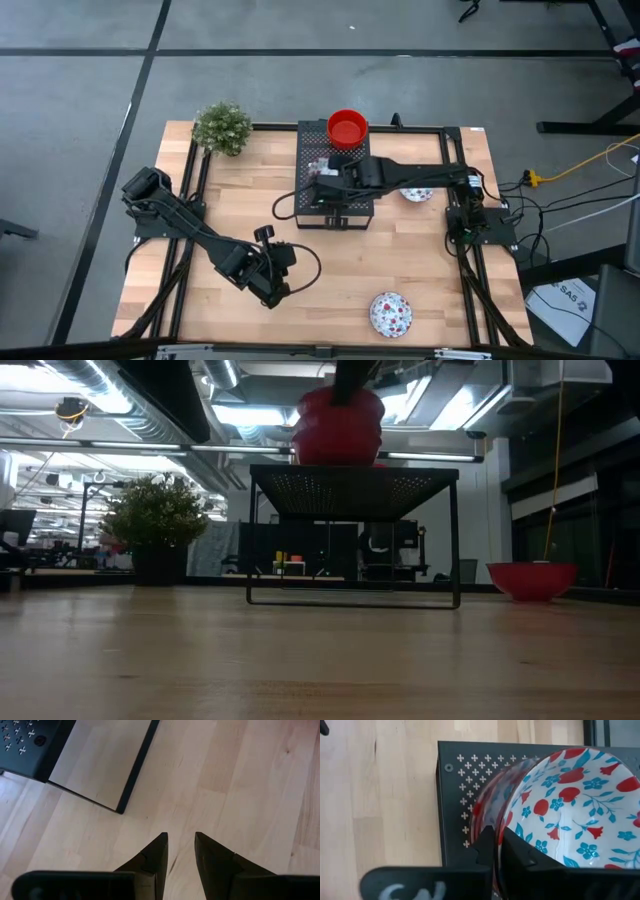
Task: Pick & Place Mini bowls
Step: Stack the middle white patterned bowl on top of the other white patterned bowls on the shelf
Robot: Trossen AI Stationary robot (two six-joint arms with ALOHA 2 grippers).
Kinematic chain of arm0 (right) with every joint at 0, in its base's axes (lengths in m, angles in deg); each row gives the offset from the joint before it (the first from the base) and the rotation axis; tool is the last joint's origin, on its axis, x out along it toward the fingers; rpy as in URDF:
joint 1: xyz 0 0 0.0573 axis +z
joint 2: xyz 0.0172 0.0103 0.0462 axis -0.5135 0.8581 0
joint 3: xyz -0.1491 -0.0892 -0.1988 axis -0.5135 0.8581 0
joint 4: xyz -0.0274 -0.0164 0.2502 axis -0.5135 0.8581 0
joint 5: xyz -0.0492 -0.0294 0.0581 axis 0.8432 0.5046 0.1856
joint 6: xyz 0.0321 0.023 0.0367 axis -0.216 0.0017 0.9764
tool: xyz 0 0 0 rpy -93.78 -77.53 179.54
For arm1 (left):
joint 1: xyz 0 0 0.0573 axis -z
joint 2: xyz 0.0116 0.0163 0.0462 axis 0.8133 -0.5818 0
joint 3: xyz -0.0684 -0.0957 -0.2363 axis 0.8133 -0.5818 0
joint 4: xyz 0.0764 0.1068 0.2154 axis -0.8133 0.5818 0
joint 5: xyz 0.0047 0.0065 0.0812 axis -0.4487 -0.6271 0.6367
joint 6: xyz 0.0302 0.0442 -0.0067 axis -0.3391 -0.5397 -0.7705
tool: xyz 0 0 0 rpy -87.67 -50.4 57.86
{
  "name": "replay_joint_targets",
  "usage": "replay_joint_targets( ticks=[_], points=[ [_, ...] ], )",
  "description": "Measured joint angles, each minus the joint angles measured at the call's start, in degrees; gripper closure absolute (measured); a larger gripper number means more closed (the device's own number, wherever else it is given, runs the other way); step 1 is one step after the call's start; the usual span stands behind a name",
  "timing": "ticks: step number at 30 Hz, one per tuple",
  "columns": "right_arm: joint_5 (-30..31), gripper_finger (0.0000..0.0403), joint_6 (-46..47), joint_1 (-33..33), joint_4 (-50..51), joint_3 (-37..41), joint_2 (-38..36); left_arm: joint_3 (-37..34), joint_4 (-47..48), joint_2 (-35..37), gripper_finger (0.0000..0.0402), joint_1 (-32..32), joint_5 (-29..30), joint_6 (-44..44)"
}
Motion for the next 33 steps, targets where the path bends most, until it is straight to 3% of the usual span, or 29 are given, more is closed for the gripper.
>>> replay_joint_targets(
  ticks=[22,33],
  points=[
    [-1.8,0.0357,-0.2,-0.3,-1.7,1.3,0.0,0.0,-0.2,0.0,0.0311,-0.5,-0.5,0.0],
    [-1.6,0.0264,-0.4,-0.5,-1.6,0.9,-0.1,0.0,-0.5,0.0,0.0311,-0.5,-1.6,0.0]
  ],
)
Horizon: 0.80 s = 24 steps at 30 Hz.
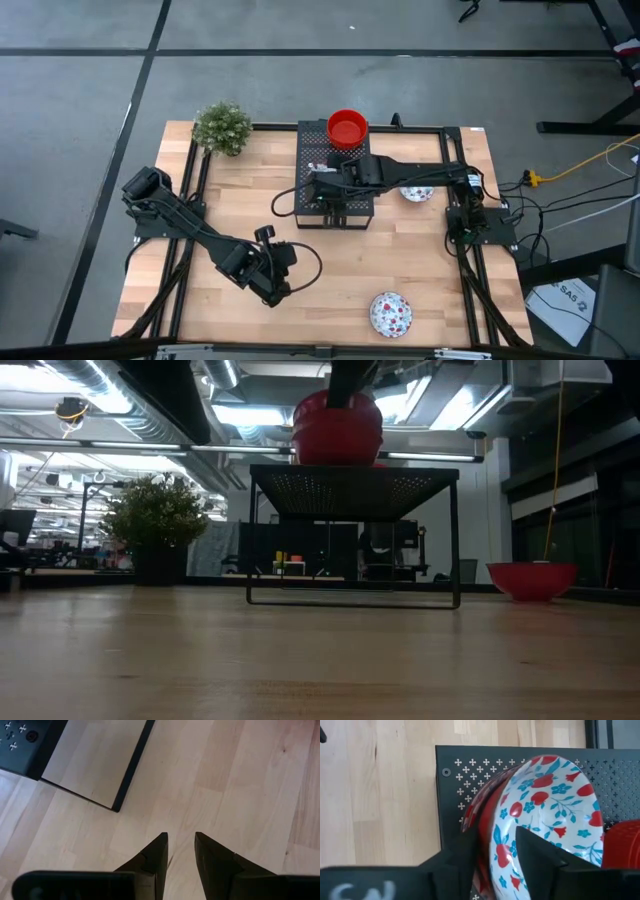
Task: Pick & Place Mini bowls
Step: Stack the middle white patterned bowl on top of the other white patterned bowls on the shelf, then stack the top white patterned bowl on top of the other white patterned bowls on the shelf
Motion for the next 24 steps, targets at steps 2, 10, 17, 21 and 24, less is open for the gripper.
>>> replay_joint_targets(
  ticks=[2,10,17,21,24],
  points=[
    [0.0,0.0251,0.0,0.0,0.4,0.0,0.0,0.0,0.0,0.0,0.0311,0.0,0.0,0.0],
    [-0.4,0.0232,0.0,0.0,2.0,-3.4,-0.1,0.0,0.0,0.0,0.0311,0.0,0.0,-0.1],
    [-0.6,0.0236,0.2,0.1,0.9,-8.9,-1.9,0.0,0.0,0.0,0.0311,0.0,0.0,-0.1],
    [-1.7,0.0236,2.6,0.5,2.2,-8.9,-3.9,0.0,0.1,0.0,0.0311,0.1,-0.2,-0.1],
    [-2.0,0.0236,6.0,1.7,4.6,-9.3,-5.5,0.0,0.1,0.0,0.0311,0.1,-0.3,-0.1]
  ],
)
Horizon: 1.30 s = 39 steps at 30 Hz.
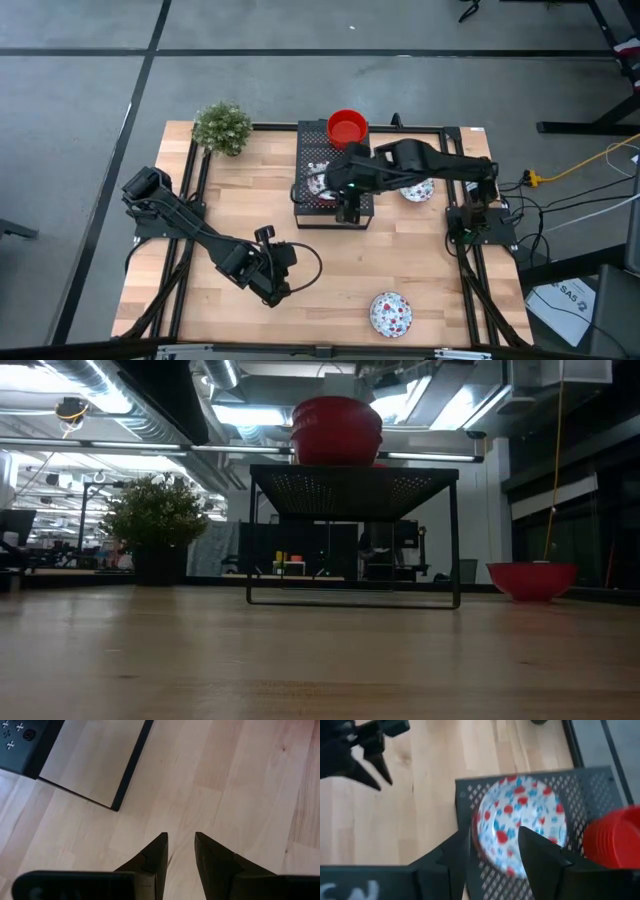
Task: Pick & Place Mini bowls
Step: Stack the top white patterned bowl on top of the other white patterned bowls on the shelf
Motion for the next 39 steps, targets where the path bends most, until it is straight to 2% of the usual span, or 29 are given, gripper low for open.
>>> replay_joint_targets(
  ticks=[9,15,21,26,32,35,39],
  points=[
    [2.6,0.0236,9.2,5.9,8.3,0.0,-2.2,0.0,-0.5,0.0,0.0311,0.0,-0.2,0.0],
    [3.6,0.0237,13.8,11.7,8.3,0.5,-2.2,0.0,-0.7,0.0,0.0311,0.0,-0.2,0.2],
    [11.1,0.0237,22.7,18.4,8.3,2.7,-2.2,0.0,-0.8,0.0,0.0311,0.0,-0.2,1.6],
    [15.0,0.0237,33.9,22.9,8.2,8.4,-2.1,0.0,-0.9,0.0,0.0311,0.0,-0.2,1.6],
    [18.0,0.0237,47.0,25.2,8.3,16.8,-2.1,0.0,-0.9,0.0,0.0311,-0.1,-0.2,1.6],
    [17.8,0.0237,52.5,25.6,8.3,21.1,-2.4,0.0,-0.9,0.0,0.0311,-0.1,-0.6,1.6],
    [13.5,0.0237,56.8,26.2,8.3,27.1,-3.5,0.0,0.8,0.0,0.0311,-0.1,-2.9,1.6]
  ],
)
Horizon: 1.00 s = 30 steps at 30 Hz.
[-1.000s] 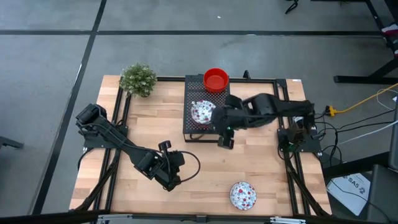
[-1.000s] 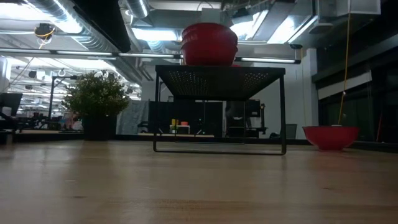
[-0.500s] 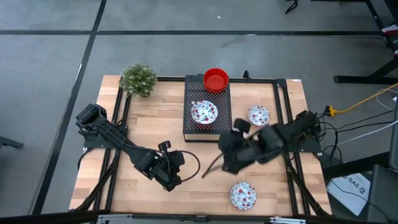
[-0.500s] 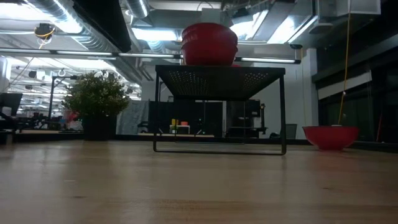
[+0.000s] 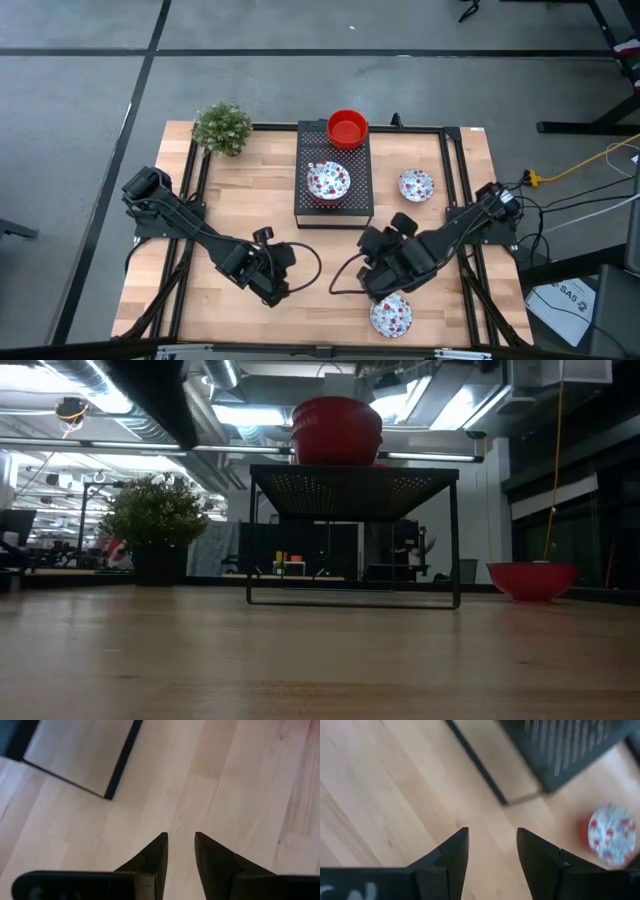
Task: Pick & Place Mini bowls
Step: Stack the top white patterned bowl on top of the other white patterned bowls on the shelf
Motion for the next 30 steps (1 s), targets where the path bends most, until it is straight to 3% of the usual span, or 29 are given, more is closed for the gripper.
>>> replay_joint_targets(
  ticks=[12,20,30],
  points=[
    [-6.4,0.0237,15.1,3.4,0.0,20.8,-9.9,0.0,3.0,0.0,0.0311,0.0,-3.0,0.0],
    [-6.4,0.0237,15.6,2.0,0.0,32.3,-20.5,0.0,3.0,0.0,0.0311,0.0,-3.1,0.0],
    [-6.4,0.0237,15.4,-5.4,-0.1,42.7,-33.1,0.0,3.0,0.0,0.0311,0.0,-3.2,0.0]
  ],
)
